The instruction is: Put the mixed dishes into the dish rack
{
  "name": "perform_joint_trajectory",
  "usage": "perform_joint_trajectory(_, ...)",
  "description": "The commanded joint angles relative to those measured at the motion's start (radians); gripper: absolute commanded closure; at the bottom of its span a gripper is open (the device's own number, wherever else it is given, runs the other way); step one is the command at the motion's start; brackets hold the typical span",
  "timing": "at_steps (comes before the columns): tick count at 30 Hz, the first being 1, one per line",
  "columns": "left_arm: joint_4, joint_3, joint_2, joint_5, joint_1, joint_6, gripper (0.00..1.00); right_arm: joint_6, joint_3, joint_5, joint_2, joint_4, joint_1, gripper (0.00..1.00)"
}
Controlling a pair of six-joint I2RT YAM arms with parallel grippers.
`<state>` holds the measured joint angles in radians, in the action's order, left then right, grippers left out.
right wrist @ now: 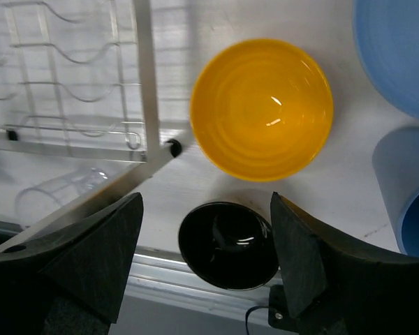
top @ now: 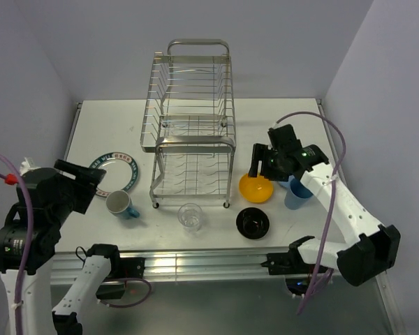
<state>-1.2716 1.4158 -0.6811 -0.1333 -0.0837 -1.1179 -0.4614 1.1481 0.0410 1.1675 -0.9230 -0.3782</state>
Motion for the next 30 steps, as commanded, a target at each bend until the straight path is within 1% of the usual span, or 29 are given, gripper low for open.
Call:
perform_joint_trajectory(1,-0.023,-0.122,0.046,0.148,0.001,-0.046,0.33,0.007,-0.059,-0.038,0.041,0.055,-0.022,0.22)
perform_joint_trajectory(4,-0.011,-0.163,0.063,0.198,0.001,-0.053,0.38,0.003,-0.077,-0.061,0.083,0.061,-0.042,0.23)
perform_joint_trajectory(7,-0.028,-0.167,0.049,0.212,0.001,-0.024,0.37,0.01,-0.112,-0.047,0.104,0.099,-0.054,0.23)
perform_joint_trajectory(10,-0.037,-0.176,0.043,0.212,0.001,-0.005,0.37,0.009,-0.137,-0.047,0.147,0.145,-0.073,0.26)
perform_joint_trajectory(11,-0.026,-0.182,0.045,0.215,0.001,-0.005,0.37,0.006,-0.143,-0.046,0.171,0.17,-0.076,0.28)
perform_joint_trajectory(14,0.006,-0.212,0.052,0.256,0.001,-0.005,0.38,-0.02,-0.14,-0.055,0.205,0.168,-0.079,0.3)
perform_joint_trajectory(16,0.034,-0.222,0.046,0.29,0.001,0.006,0.38,-0.029,-0.13,-0.099,0.205,0.168,-0.079,0.28)
perform_joint_trajectory(18,0.028,-0.215,0.034,0.287,0.001,0.018,0.38,-0.028,-0.098,-0.131,0.221,0.155,-0.077,0.27)
perform_joint_trajectory(22,0.026,-0.195,0.017,0.27,0.001,0.05,0.37,-0.037,-0.03,-0.207,0.308,0.081,-0.074,0.26)
perform_joint_trajectory(26,0.031,-0.189,0.008,0.273,0.001,0.073,0.38,-0.045,-0.04,-0.268,0.31,0.075,-0.062,0.25)
perform_joint_trajectory(30,0.055,-0.216,0.011,0.304,0.001,0.079,0.38,-0.043,-0.041,-0.274,0.323,0.073,-0.001,0.24)
